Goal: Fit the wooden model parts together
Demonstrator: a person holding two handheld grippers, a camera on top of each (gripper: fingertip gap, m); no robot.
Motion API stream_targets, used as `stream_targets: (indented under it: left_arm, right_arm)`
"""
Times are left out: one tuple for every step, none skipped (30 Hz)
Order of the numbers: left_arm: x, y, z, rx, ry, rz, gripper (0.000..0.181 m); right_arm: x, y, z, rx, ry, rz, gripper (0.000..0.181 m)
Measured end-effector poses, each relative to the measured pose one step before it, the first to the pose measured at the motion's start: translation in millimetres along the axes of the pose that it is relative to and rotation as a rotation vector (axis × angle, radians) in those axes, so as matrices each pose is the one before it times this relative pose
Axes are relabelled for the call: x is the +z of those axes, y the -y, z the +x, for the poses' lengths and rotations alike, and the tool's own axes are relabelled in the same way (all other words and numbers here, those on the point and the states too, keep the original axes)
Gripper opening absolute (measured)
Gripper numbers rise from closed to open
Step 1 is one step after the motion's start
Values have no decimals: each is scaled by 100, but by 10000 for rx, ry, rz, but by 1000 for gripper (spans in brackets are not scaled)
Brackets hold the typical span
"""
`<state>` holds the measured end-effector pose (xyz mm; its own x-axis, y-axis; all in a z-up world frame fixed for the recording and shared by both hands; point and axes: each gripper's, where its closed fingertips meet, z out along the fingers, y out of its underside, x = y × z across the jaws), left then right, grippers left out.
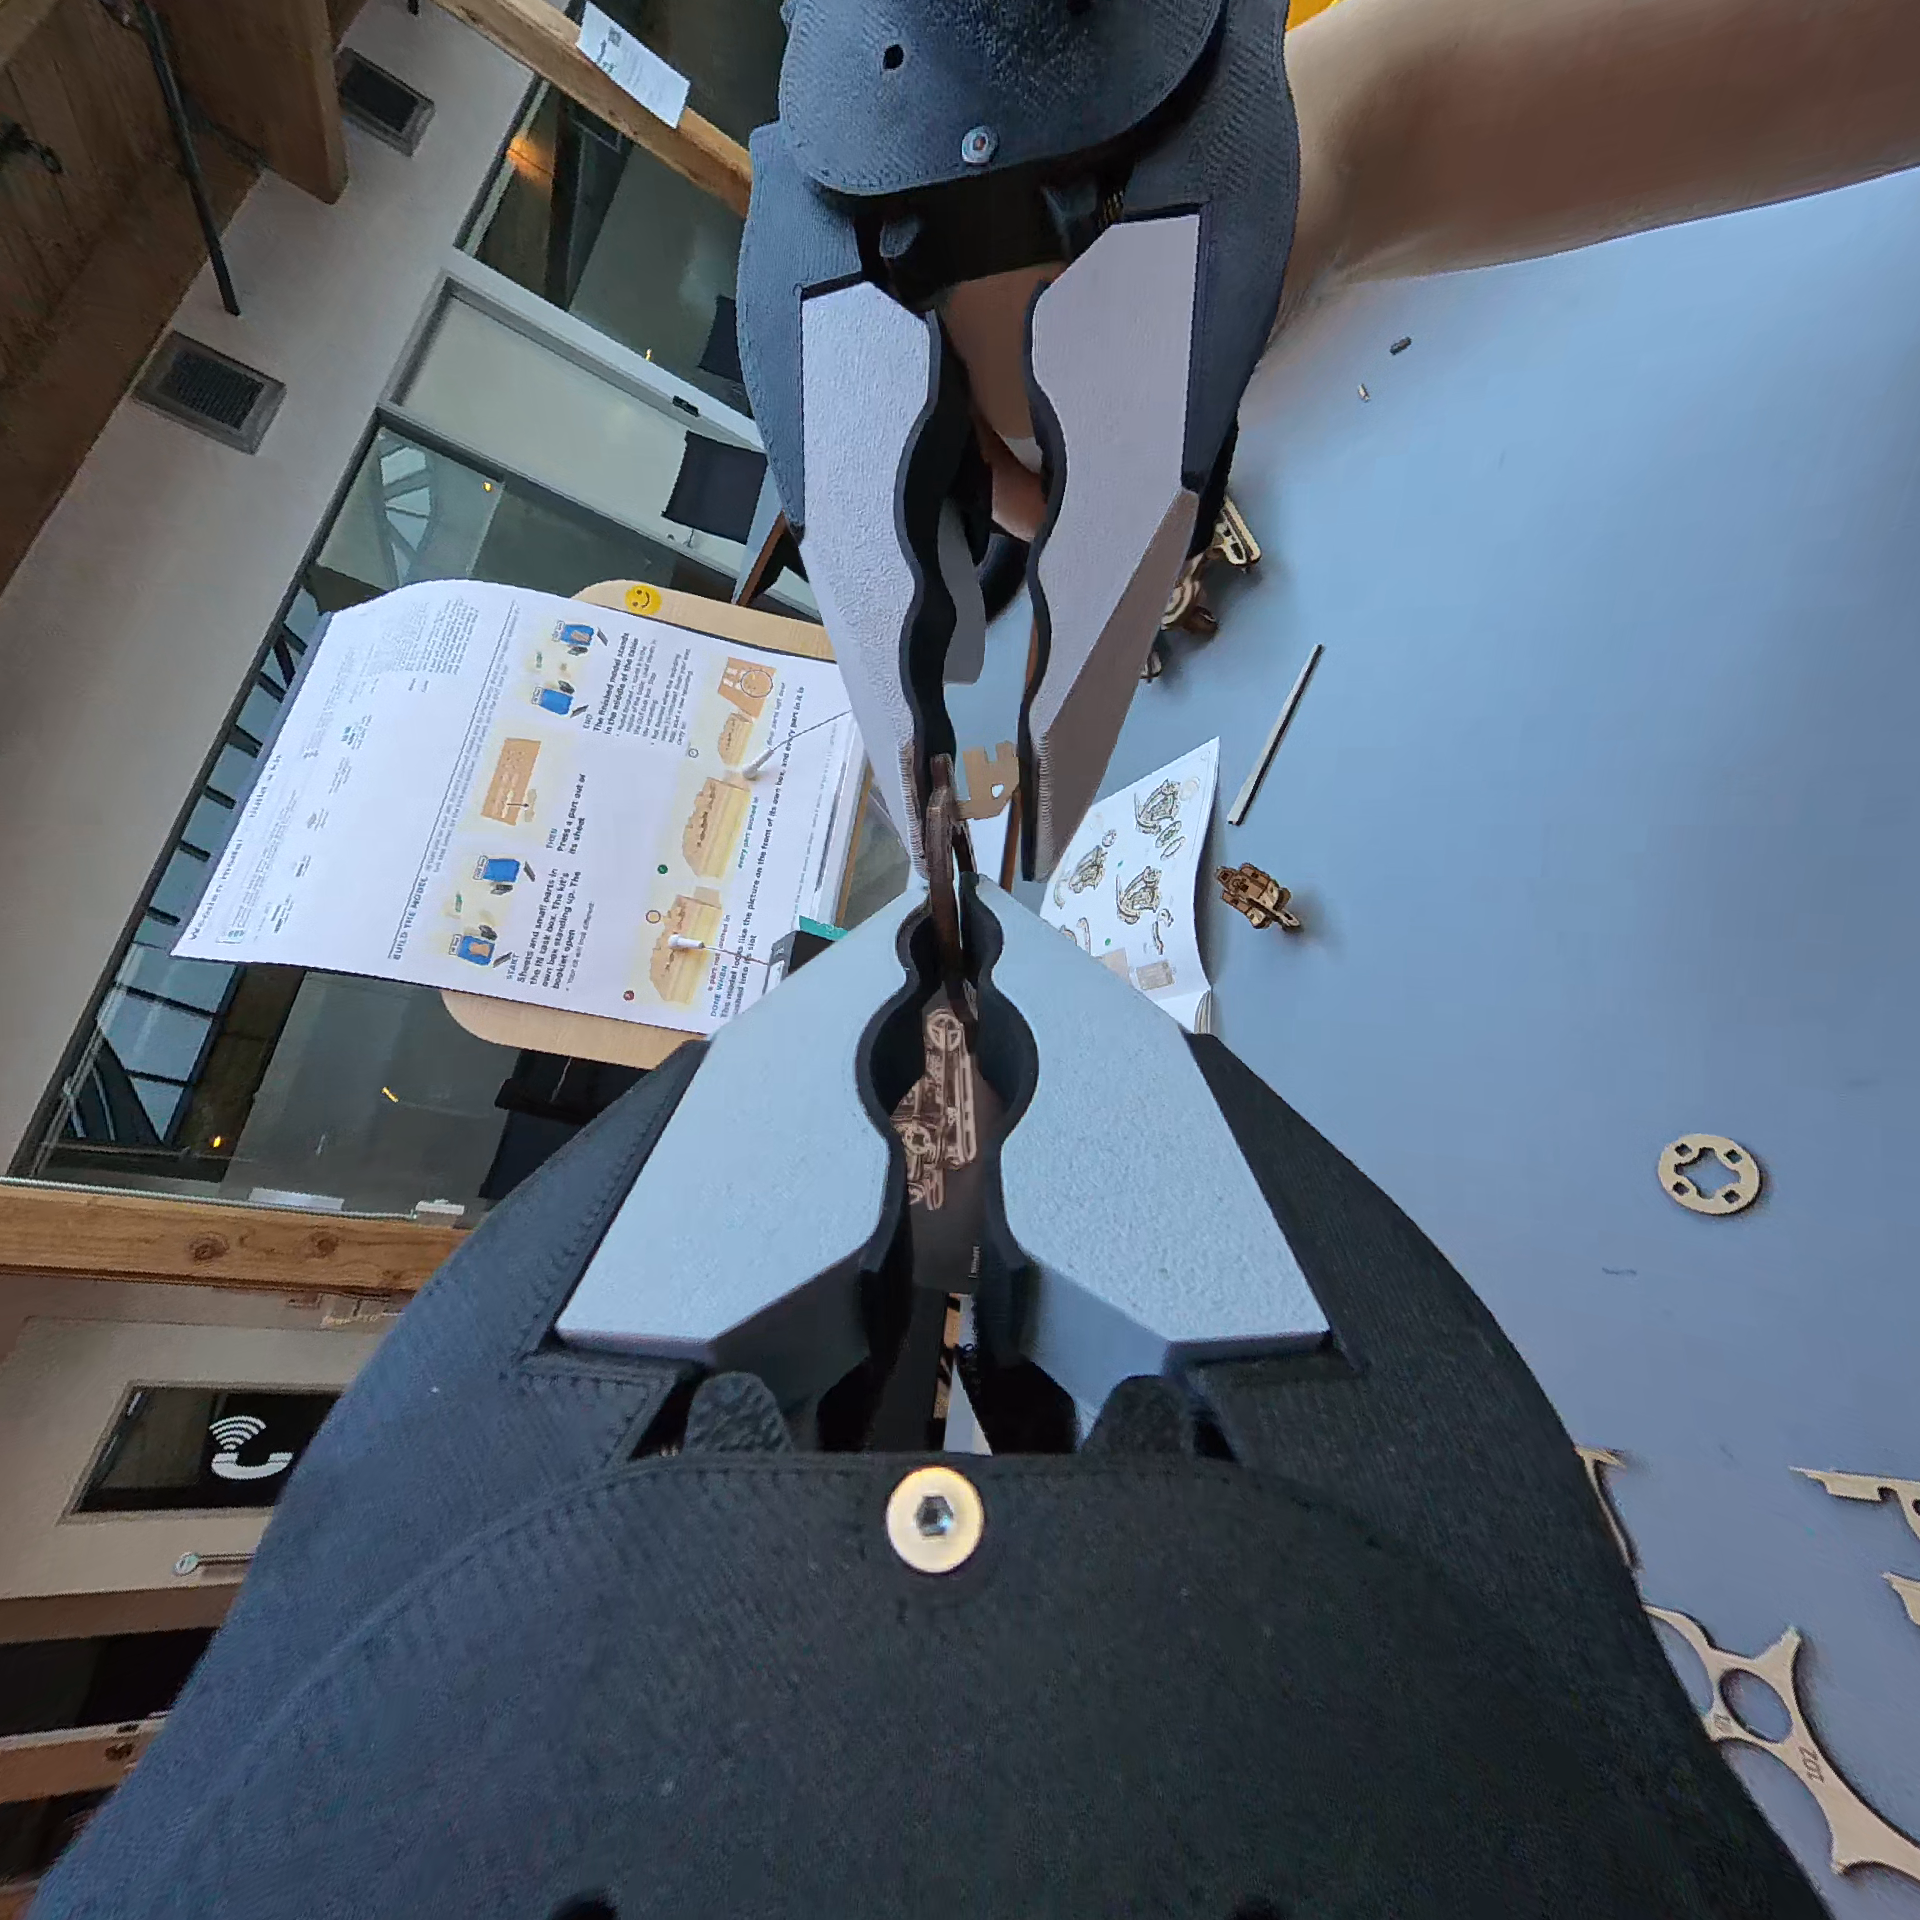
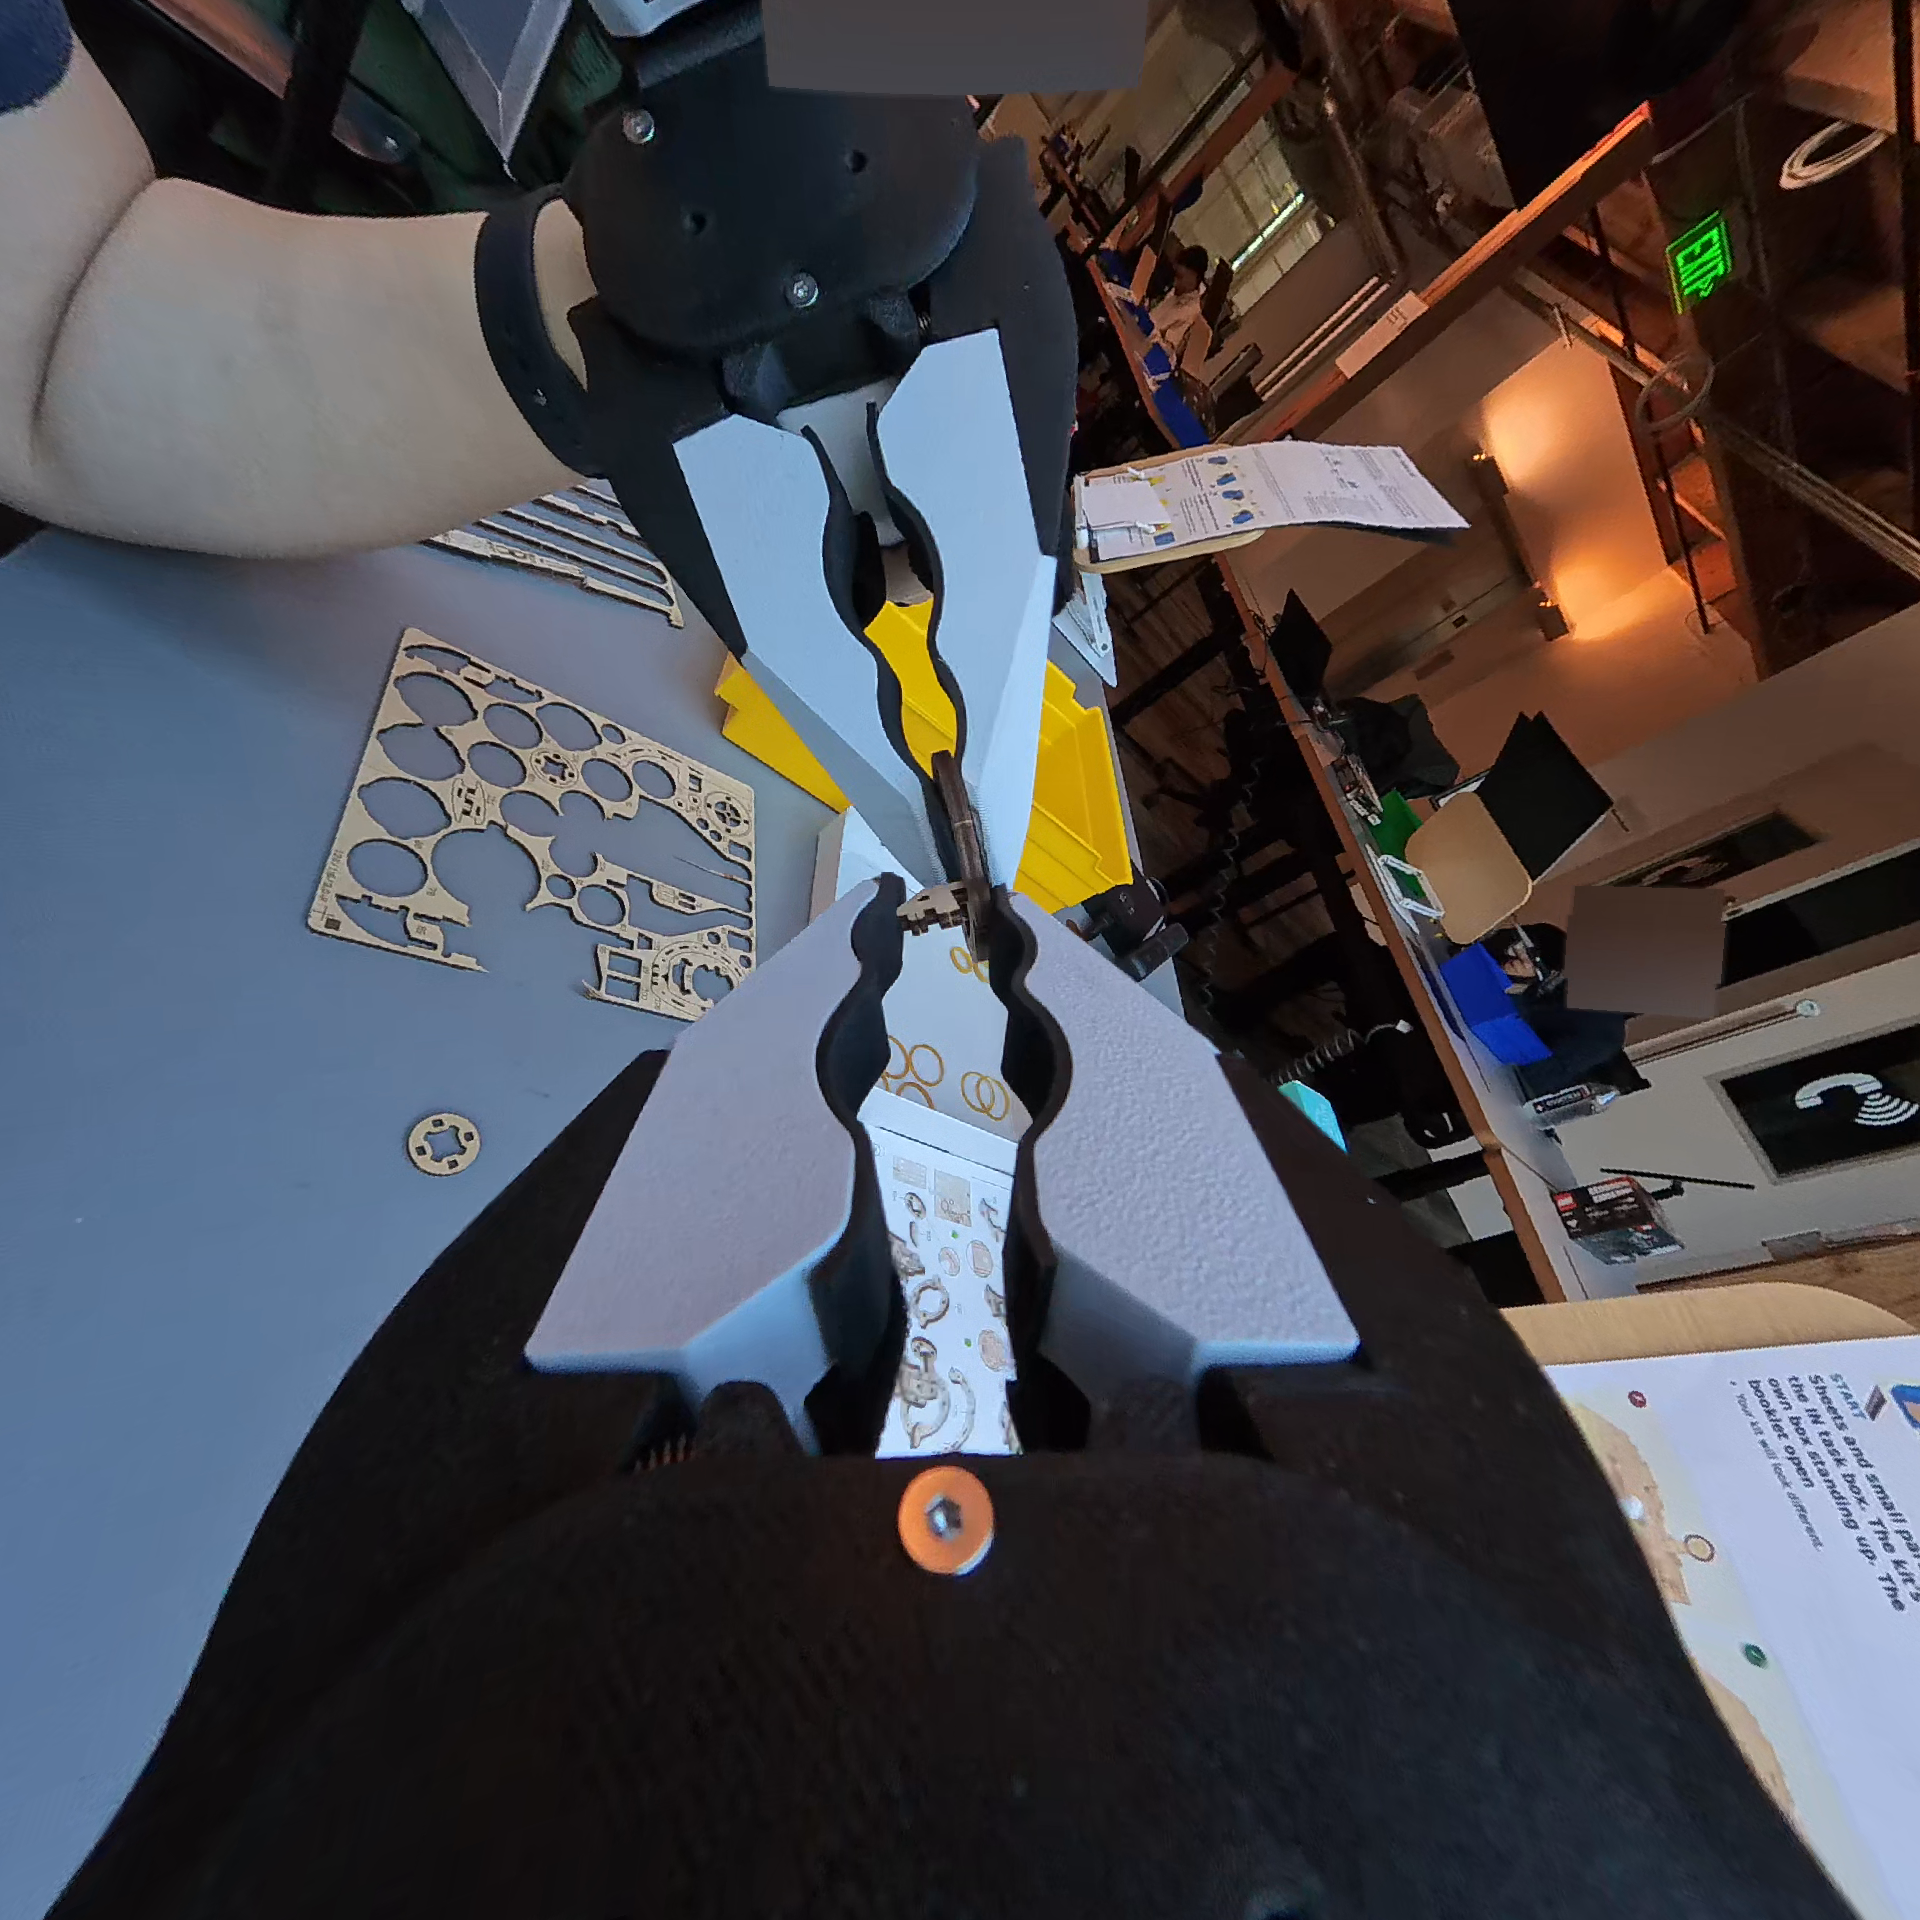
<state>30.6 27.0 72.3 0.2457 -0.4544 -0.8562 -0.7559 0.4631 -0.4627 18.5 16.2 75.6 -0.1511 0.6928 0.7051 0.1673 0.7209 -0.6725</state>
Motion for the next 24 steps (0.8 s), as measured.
stream_targets:
  left_arm:
    - [-32, -5, 4, 47, 14, -27, 0]
    - [-38, -24, 0, 44, 6, -35, 0]
    - [-26, -35, -23, 64, 35, -44, 0]
    - [-7, -52, -35, 98, 62, -58, 0]
    - [-4, -14, -49, 107, 79, -54, 0]
    - [-14, 41, -75, 46, 76, -34, 0]
    - [-45, 132, -52, -56, 21, 2, 2]
    - [-98, 218, 58, -139, -75, 66, 6]
    - [-141, 317, 61, -163, -96, 132, 7]
    - [-144, 299, -71, -131, -1, 141, 8]
    - [-80, 212, -138, -93, 53, 92, 8]
    - [2, 128, -109, -61, 56, 45, 8]
    - [86, 37, -136, -13, 100, -7, 7]
    - [136, -140, -76, 28, 71, -94, 3]
    - [163, -285, 68, 36, -14, -171, 0]
    - [158, -256, 83, 44, -21, -166, 0]
    - [103, -189, 65, 81, -7, -111, 0]
    - [38, -87, 34, 69, 1, -42, 0]
    - [-11, 31, -83, 19, 48, 18, 0]
    - [-67, 125, -113, 0, 57, 61, 0]
    - [-71, 178, -73, 12, 46, 72, 0]
    - [-52, 134, -50, 43, 54, 46, 0]
    - [-21, 61, 3, 82, 38, 4, 0]
    - [26, -11, 27, 72, 22, -30, 0]
  right_arm:
    - [22, 3, -10, -104, -32, -30, 15]
    - [22, 38, 53, -64, -58, -3, 15]
    - [56, -36, 92, 16, -52, -19, 16]
    - [60, -56, 25, -85, -45, -27, 16]
    - [39, -44, -70, -279, -68, -42, 16]
    - [-8, 5, 36, -285, -135, -57, 15]
    - [-27, -39, 83, -177, -116, -137, 15]
    - [-54, -105, 51, -151, -69, -178, 15]
    - [-83, -114, 169, -195, -164, -179, 15]
    - [-134, 111, 215, -243, -214, -30, 15]
    - [-106, 276, 19, -88, -50, 59, 15]
    - [-32, 168, 5, 2, -16, -28, 14]
    - [-8, 17, 154, -130, -142, -105, 15]
    - [-14, -12, -37, -228, -53, -106, 14]
    - [34, -194, 2, -180, -67, -214, 14]
    - [52, -125, 2, -144, -70, -149, 14]
    - [81, -175, -87, -48, 26, -156, 14]
    - [55, -82, -61, 40, 45, -64, 14]
    - [-12, 55, 73, 70, -29, 38, 14]
    - [-63, 146, 112, 78, -34, 103, 14]
    - [-105, 158, 65, 54, 6, 94, 14]
    - [-100, 122, 47, 19, -11, 47, 14]
    - [-47, 29, -31, -31, 14, -10, 14]
    - [7, -54, -33, -69, -5, -60, 14]
